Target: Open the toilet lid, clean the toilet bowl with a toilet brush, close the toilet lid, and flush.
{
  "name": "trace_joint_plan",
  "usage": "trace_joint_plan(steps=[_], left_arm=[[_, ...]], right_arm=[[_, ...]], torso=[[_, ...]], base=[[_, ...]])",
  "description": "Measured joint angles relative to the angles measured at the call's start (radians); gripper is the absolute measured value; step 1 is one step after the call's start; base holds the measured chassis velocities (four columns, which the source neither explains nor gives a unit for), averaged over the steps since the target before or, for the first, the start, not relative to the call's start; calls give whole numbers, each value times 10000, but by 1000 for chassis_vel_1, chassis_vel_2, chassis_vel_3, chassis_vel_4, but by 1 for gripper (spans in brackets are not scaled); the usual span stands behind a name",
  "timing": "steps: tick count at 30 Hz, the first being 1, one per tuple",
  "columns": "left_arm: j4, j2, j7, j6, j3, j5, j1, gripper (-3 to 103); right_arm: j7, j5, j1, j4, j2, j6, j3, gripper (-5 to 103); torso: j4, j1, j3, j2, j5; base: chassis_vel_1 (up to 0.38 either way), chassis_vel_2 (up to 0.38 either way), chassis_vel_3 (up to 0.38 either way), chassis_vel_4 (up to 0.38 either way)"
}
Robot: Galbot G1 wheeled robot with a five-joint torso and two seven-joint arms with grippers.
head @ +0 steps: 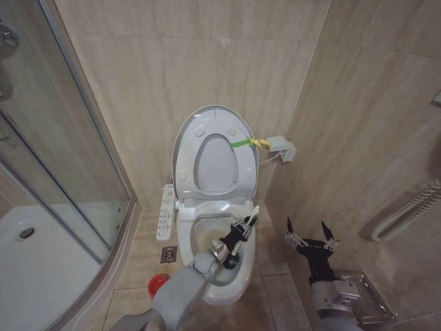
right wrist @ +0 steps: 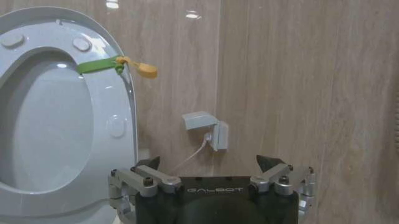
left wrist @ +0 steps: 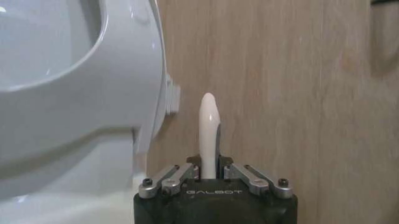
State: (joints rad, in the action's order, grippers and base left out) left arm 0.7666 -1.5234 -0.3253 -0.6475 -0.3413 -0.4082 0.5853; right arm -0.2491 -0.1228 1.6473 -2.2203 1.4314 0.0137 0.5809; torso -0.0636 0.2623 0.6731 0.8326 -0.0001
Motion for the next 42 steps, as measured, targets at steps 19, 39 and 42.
trace_joint_plan(steps=[19, 39, 42], left_arm=[[423, 68, -60, -238, 252, -71, -185, 17], [556, 526, 7, -297, 939, 243, 161, 17], [596, 318, 143, -470, 952, 280, 130, 17]], right_arm=[[0, 0, 0, 1, 1, 0, 0, 100], [0, 0, 0, 1, 0, 0, 0, 100], [0, 0, 0, 1, 0, 0, 0, 100]], torso=[[-3, 0, 0, 1, 0], [1, 0, 0, 1, 1], [-2, 0, 0, 1, 0]], base=[[0, 0, 0, 0], [0, 0, 0, 0], [0, 0, 0, 0]])
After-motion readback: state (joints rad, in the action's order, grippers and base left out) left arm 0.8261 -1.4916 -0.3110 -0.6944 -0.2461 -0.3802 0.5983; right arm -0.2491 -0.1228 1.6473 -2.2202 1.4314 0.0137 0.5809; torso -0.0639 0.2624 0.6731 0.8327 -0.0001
